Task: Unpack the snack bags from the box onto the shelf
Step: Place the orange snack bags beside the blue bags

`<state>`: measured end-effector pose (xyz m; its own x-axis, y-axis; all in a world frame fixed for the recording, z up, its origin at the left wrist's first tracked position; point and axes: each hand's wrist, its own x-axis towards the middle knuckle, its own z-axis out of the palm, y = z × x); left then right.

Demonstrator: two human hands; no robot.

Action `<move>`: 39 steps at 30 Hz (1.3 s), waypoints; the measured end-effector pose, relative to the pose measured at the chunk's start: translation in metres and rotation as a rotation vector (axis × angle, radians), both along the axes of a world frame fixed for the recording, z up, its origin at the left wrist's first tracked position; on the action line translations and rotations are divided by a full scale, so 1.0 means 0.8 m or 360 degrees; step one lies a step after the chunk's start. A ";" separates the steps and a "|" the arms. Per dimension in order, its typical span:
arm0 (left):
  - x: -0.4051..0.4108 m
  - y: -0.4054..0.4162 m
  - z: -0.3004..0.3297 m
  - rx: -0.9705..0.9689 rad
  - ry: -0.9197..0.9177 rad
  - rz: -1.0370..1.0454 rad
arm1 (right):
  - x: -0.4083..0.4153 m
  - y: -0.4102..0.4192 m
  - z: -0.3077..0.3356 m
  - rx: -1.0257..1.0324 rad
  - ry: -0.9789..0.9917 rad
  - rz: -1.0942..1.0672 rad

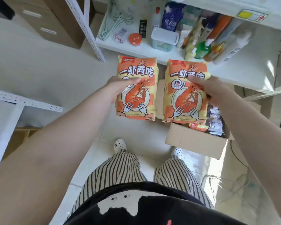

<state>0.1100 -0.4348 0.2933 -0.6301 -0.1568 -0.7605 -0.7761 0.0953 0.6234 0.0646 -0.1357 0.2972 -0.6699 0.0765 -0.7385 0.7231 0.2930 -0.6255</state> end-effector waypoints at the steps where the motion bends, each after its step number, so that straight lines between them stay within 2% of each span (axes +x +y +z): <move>1: 0.001 -0.024 0.001 -0.0036 0.0023 0.0016 | 0.000 -0.017 -0.006 -0.0001 0.0005 -0.0019; 6: -0.006 -0.114 0.016 -0.0094 0.0104 0.0036 | 0.001 -0.092 -0.002 0.0030 0.0042 -0.0054; 13: -0.057 -0.158 0.038 -0.0062 0.0165 0.0027 | -0.042 -0.144 0.033 0.0048 0.0149 -0.0015; 24: -0.213 -0.209 0.107 -0.0188 0.0302 -0.0050 | -0.198 -0.206 0.096 -0.0056 0.0308 0.0210; 29: -0.276 -0.233 0.132 -0.0130 0.0375 -0.0071 | -0.262 -0.231 0.124 -0.0078 0.0399 0.0248; 39: -0.415 -0.284 0.166 -0.0048 0.0447 -0.0278 | -0.347 -0.268 0.148 -0.0025 0.0401 0.0027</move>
